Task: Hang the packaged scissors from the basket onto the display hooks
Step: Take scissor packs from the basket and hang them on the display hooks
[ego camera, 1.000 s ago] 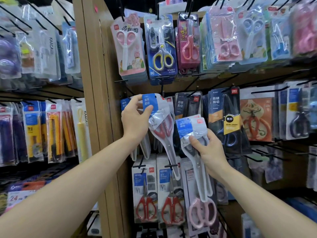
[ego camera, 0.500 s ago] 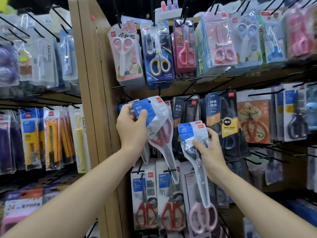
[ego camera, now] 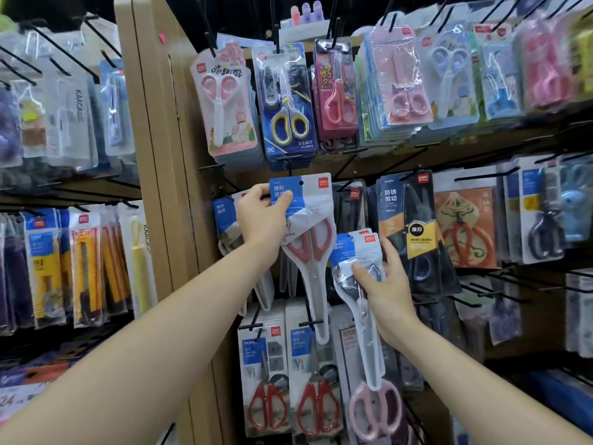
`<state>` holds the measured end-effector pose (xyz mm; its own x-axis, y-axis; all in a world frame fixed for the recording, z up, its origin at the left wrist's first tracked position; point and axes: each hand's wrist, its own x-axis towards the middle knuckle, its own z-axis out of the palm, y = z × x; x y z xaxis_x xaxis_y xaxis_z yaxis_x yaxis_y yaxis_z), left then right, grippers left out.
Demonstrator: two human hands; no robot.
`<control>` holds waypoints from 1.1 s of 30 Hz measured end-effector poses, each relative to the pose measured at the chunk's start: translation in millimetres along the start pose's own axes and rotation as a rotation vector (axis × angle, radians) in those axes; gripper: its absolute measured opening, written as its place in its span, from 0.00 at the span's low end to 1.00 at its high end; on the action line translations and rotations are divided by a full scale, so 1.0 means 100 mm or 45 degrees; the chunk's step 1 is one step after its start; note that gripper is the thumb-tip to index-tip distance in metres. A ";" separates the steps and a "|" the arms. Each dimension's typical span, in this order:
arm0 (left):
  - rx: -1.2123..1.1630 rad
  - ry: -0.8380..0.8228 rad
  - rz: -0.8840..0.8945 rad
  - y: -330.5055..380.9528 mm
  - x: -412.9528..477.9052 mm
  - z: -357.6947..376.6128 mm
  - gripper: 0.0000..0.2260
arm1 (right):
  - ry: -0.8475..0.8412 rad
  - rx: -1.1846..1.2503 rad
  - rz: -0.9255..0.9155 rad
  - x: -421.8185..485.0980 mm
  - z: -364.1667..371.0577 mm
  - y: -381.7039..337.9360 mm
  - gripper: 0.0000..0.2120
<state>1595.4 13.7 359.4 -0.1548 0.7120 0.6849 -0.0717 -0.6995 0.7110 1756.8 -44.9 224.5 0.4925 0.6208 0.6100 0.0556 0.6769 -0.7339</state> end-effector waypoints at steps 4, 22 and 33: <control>-0.027 0.113 0.020 0.01 0.04 0.03 0.03 | -0.005 0.000 -0.013 -0.01 0.01 0.00 0.29; 0.115 0.134 -0.086 -0.16 0.14 0.00 0.07 | -0.019 -0.044 -0.074 -0.05 0.00 -0.03 0.28; 1.122 -0.132 1.076 -0.49 0.09 -0.16 0.15 | -0.039 -0.110 -0.010 -0.03 -0.02 0.01 0.30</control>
<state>1581.6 53.7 328.2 0.2529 0.0837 0.9639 0.7110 -0.6918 -0.1265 1756.6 -47.0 221.4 0.4649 0.6285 0.6236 0.1350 0.6457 -0.7515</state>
